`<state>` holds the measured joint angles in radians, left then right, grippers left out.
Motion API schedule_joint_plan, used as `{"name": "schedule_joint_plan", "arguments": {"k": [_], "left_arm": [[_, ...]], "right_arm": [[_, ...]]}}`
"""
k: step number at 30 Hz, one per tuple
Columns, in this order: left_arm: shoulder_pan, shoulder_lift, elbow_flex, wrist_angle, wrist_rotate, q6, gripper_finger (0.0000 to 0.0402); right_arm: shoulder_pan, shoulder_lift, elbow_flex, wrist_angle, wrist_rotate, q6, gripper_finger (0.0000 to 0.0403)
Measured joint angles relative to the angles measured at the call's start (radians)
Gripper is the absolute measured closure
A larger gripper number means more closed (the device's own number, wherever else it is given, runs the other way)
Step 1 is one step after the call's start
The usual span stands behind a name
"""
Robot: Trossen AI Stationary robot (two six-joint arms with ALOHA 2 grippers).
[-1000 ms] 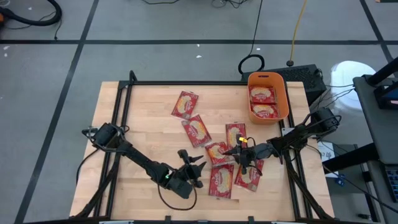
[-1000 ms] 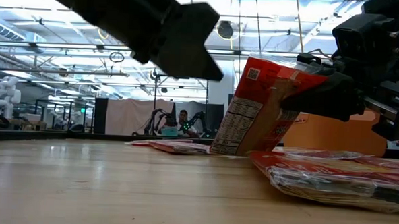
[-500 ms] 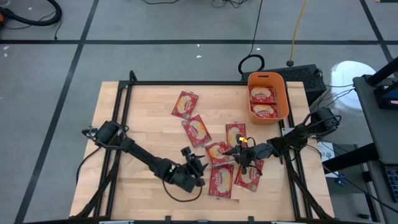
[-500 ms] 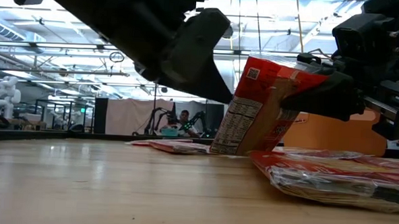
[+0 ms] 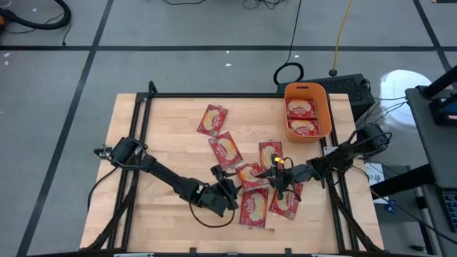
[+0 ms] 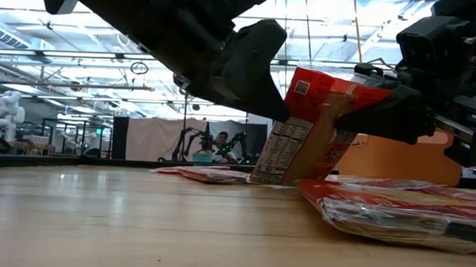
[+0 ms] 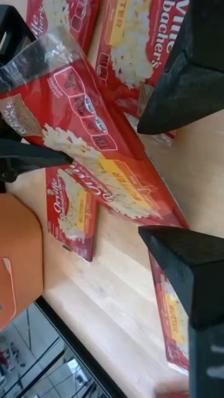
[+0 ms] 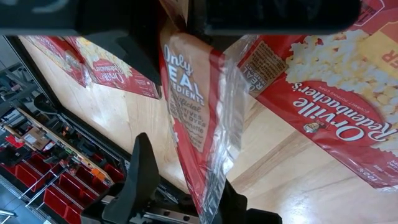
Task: Sort popcorn bags into baskets
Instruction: Put the red popcorn bag into the orange container
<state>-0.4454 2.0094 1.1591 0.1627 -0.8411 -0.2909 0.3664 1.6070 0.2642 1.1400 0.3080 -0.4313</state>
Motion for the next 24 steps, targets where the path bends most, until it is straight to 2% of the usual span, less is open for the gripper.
{"name": "schedule_joint_plan", "arguments": {"k": [8,11,16,20,24], "left_arm": [[0.000,0.000,0.000,0.013,0.025,0.000,0.0166],[0.010,0.000,0.000,0.037,0.064,0.003,0.0156],[0.024,0.000,0.000,0.068,0.066,0.053,0.0132],[0.037,0.000,0.000,0.096,0.137,0.113,0.0127],[0.048,0.000,0.000,0.105,0.187,0.141,0.0145]], "right_arm": [[0.000,0.000,0.000,0.000,0.000,0.000,0.0364],[0.000,0.000,0.000,-0.001,0.000,0.000,0.0364],[0.000,0.000,0.000,-0.001,0.000,0.000,0.0364],[0.000,0.000,0.000,-0.001,0.000,0.000,0.0364],[0.000,0.000,0.000,-0.001,0.000,0.000,0.0364]]}}
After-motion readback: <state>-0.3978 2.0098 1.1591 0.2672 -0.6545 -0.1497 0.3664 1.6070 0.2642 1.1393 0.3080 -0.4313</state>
